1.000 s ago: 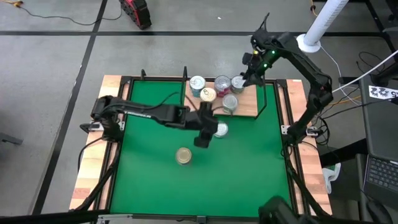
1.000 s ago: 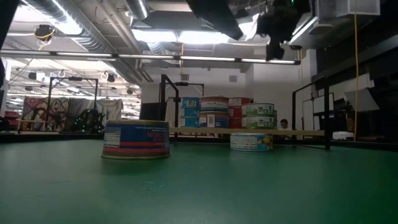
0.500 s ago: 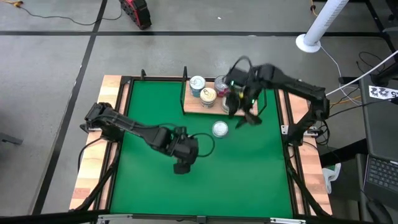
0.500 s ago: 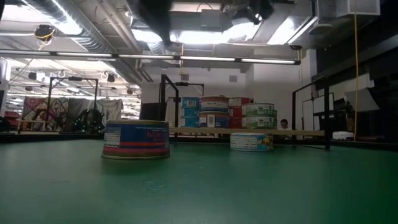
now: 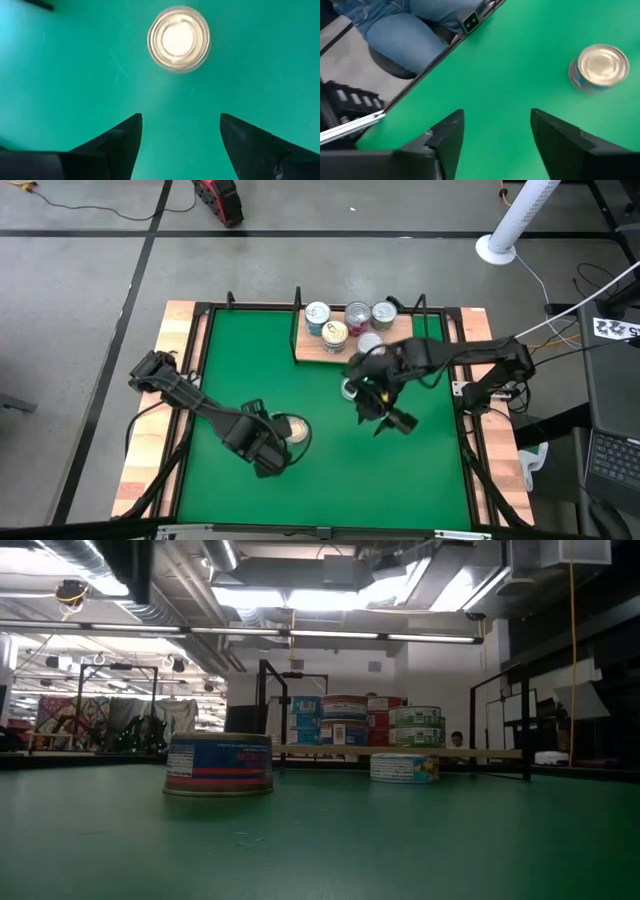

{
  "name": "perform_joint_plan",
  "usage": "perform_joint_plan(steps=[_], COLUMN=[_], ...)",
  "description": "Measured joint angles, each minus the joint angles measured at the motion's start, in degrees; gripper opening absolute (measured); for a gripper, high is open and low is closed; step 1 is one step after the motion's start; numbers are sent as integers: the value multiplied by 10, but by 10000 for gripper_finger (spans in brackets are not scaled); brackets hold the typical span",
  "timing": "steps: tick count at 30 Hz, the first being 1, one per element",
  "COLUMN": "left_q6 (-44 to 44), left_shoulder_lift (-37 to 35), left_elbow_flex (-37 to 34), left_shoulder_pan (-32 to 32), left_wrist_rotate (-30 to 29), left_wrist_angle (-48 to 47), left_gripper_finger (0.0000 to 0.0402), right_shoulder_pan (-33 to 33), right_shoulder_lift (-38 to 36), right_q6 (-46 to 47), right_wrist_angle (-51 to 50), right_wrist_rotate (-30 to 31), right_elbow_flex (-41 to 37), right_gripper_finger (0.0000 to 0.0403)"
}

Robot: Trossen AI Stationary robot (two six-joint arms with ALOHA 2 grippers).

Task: Stack canned seafood by type on shelf
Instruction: Stack the blue pink tuna can on top of the blue pink tuna cans on the shelf

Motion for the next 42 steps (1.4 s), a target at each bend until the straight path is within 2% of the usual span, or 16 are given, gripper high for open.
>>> perform_joint_plan(steps=[6, 9, 14, 16, 21, 28, 33, 36, 42], left_q6=[-24, -26, -37, -32, -24, -30, -22, -24, -20], left_shoulder_lift=[0, 1, 1, 1, 1, 1, 1, 1, 1], left_elbow_flex=[-75, -136, -209, -227, -254, -275, -294, -301, -302], left_shoulder_pan=[-13, -13, -5, -1, 8, 20, 25, 25, 29], left_wrist_rotate=[-1, -2, -10, -23, -71, -81, -81, -81, -83], left_wrist_angle=[33, 82, 171, 206, 268, 292, 333, 348, 366], left_gripper_finger=[243, 214, 153, 130, 80, 35, 14, 4, 4], right_shoulder_pan=[29, 42, 60, 63, 61, 61, 61, 61, 61], right_shoulder_lift=[1, 1, 1, 1, 1, 17, 64, 92, 150], right_q6=[39, 70, 104, 104, 116, 118, 134, 134, 134], right_wrist_angle=[209, 324, 489, 552, 687, 799, 848, 860, 902], right_wrist_rotate=[23, 78, 207, 237, 249, 280, 284, 312, 336], right_elbow_flex=[-118, -175, -261, -291, -350, -390, -389, -389, -389], right_gripper_finger=[146, 98, 22, 6, 20, 4, 8, 5, 4])
